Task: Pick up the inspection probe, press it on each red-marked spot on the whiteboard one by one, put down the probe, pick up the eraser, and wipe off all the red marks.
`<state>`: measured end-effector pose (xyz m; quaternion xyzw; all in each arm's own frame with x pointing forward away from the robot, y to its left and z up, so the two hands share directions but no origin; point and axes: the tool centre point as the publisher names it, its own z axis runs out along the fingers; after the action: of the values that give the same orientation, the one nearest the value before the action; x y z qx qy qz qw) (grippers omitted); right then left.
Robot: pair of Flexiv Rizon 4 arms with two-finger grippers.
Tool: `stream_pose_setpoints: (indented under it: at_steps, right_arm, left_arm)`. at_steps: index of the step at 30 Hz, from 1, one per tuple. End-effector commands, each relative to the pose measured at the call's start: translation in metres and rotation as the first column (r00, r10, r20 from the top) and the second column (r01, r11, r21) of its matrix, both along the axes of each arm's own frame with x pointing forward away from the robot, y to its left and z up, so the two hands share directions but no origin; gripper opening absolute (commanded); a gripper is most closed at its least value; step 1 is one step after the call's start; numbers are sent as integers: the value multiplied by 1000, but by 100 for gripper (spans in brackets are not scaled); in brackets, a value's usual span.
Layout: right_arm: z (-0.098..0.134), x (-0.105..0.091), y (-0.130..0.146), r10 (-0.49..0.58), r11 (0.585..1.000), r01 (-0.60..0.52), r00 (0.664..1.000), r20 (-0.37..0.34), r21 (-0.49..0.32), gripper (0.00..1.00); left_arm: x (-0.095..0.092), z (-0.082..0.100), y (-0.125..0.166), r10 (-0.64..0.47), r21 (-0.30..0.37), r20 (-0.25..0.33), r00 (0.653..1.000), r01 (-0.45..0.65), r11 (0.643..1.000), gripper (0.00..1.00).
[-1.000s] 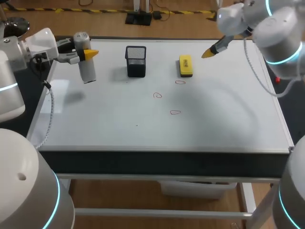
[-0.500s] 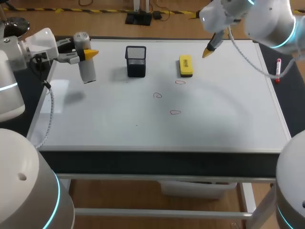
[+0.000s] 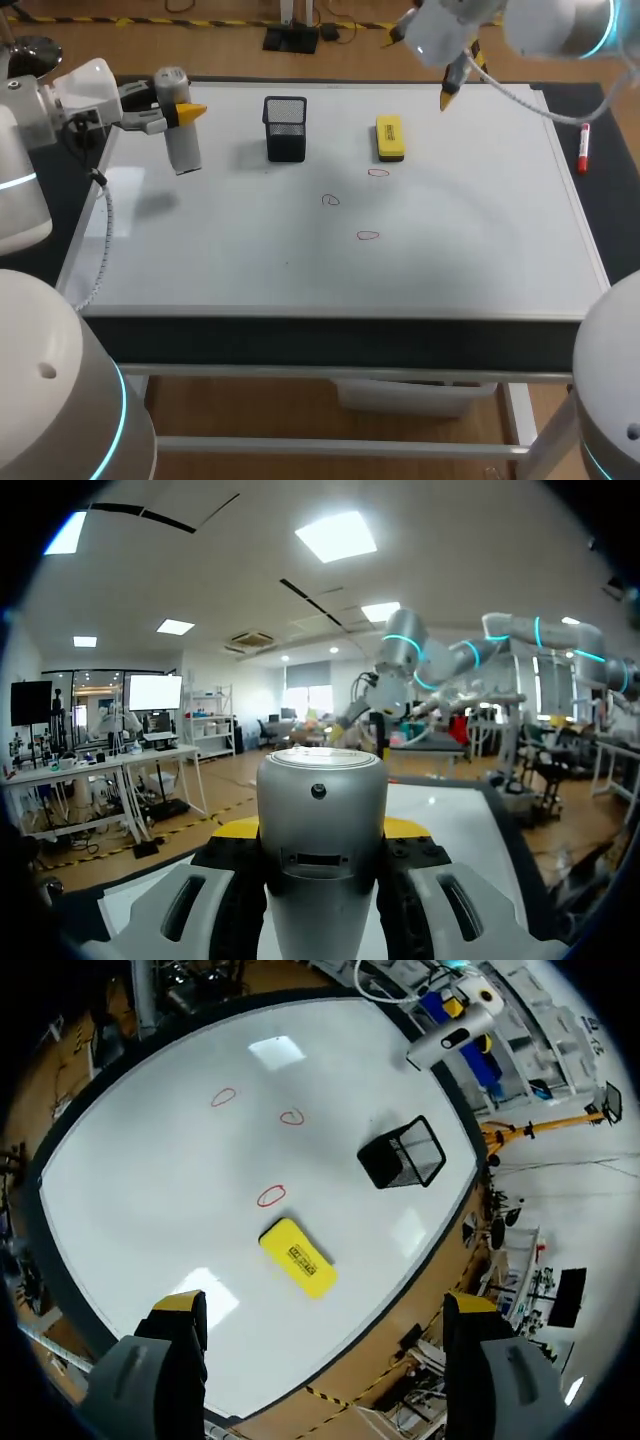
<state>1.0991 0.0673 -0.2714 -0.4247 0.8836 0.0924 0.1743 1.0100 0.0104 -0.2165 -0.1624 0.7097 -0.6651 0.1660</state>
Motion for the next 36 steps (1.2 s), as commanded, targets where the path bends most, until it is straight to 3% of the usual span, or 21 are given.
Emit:
stream_pose_setpoints:
  at_steps: [1, 7, 19, 24, 29, 36]
  right_arm:
    - [-9, 1, 15, 245, 841, -313, 948, -205, -441, 100]
    - [-30, 2, 19, 285, 809, -380, 921, -267, -448, 100]
    - [-75, 2, 12, 365, 827, -481, 853, -372, -291, 100]
    - [-84, 4, 9, 378, 829, -488, 849, -370, -273, 100]
    - [-92, 5, 9, 354, 853, -452, 868, -349, -260, 100]
    - [-106, 1, 12, 362, 892, -424, 877, -316, -154, 100]
  left_arm:
    - [0, -1, 0, 0, -5, 5, 1000, 0, 1000, 0]
    - [0, -1, 0, 0, -5, 5, 1000, 0, 1000, 0]
    - [0, -1, 0, 0, -5, 5, 1000, 0, 1000, 0]
    - [0, -1, 0, 0, -5, 5, 1000, 0, 1000, 0]
    - [0, -1, 0, 0, -5, 5, 1000, 0, 1000, 0]
    - [0, -1, 0, 0, -5, 5, 1000, 0, 1000, 0]
